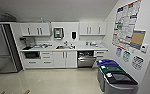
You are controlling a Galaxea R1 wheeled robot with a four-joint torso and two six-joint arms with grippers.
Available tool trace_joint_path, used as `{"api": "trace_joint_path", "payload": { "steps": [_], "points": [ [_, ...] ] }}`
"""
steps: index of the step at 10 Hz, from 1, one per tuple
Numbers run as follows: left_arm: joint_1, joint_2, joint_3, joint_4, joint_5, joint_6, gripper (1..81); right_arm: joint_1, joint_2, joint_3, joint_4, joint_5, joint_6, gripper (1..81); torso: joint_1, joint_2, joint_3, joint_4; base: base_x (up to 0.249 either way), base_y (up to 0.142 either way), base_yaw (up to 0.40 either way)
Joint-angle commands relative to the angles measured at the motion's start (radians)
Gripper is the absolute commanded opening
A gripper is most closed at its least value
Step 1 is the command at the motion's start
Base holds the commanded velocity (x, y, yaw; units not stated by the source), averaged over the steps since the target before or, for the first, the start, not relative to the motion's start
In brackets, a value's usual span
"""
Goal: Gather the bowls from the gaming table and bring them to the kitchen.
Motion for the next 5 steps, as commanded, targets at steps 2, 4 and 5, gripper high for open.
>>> {"api": "trace_joint_path", "payload": {
  "steps": [2,4,5],
  "points": [
    [-0.053,-0.001,-0.002,0.005,0.041,-0.001,1.0,0.044,-0.018,0.005,-0.011,-0.042,-0.002,1.0,0.000,0.000,0.000,0.000,0.202,0.000,0.000],
    [-0.053,-0.004,0.000,0.002,0.041,-0.001,1.0,0.047,-0.017,0.005,-0.011,-0.042,-0.003,1.0,0.000,0.000,0.000,0.000,0.202,0.000,0.000],
    [-0.053,-0.005,-0.002,-0.002,0.041,-0.001,1.0,0.047,-0.017,0.008,-0.011,-0.042,-0.002,1.0,0.000,0.000,0.000,0.000,0.202,0.000,0.000]
  ]
}}
